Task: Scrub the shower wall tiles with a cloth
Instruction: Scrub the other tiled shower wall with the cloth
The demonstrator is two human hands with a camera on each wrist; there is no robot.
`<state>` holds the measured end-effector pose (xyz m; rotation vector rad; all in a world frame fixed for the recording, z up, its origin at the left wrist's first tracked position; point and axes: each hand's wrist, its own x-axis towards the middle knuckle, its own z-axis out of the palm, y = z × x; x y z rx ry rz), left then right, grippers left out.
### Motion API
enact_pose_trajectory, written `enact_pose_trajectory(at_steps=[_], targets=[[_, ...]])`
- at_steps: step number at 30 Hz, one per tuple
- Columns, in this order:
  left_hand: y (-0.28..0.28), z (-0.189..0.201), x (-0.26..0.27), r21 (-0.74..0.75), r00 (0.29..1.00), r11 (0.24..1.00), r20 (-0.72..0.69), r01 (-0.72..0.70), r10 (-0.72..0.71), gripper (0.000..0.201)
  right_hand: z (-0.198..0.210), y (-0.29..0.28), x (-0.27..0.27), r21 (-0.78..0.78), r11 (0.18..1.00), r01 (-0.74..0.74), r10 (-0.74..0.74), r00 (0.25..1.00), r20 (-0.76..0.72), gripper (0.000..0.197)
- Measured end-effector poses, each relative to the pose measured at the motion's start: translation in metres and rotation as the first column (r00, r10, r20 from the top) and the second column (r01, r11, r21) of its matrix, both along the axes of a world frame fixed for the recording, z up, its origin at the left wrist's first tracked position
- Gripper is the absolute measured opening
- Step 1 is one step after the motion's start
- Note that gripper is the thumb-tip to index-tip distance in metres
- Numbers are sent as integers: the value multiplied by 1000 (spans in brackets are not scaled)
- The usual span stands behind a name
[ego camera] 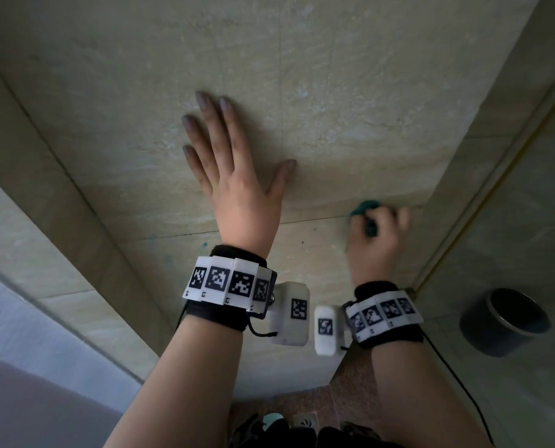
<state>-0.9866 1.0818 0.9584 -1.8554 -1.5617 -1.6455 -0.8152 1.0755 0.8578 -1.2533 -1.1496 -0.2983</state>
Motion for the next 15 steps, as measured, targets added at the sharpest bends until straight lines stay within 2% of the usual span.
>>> enact_pose_trajectory(at_steps=[2, 4, 6, 9, 11, 13, 15], targets=[[0, 0, 0, -4, 1000, 1000, -4, -1, 1, 96, 3, 5, 21, 16, 996, 85, -81, 982, -171, 11], [0, 0, 1, -4, 1000, 1000, -7, -4, 4, 96, 6, 7, 22, 26, 993, 111, -103, 973, -205, 8], [1, -1, 2, -4, 1000, 1000, -9, -6, 6, 97, 10, 6, 6, 59, 997, 45, -36, 990, -136, 10], [1, 0, 3, -2, 1000, 1000, -12, -14, 14, 98, 14, 0, -18, 17, 994, -103, 103, 994, 41, 14], [1, -1, 3, -3, 1000, 1000, -13, -13, 13, 98, 16, 1, -12, 6, 995, -99, 98, 991, 90, 15], [1, -1, 3, -6, 1000, 1000, -14, -8, 8, 99, 16, 5, 7, 46, 998, -32, 32, 999, 0, 12], [1, -1, 3, -10, 1000, 1000, -10, -7, 7, 99, 14, 12, 29, 62, 997, 38, -28, 987, -156, 11]])
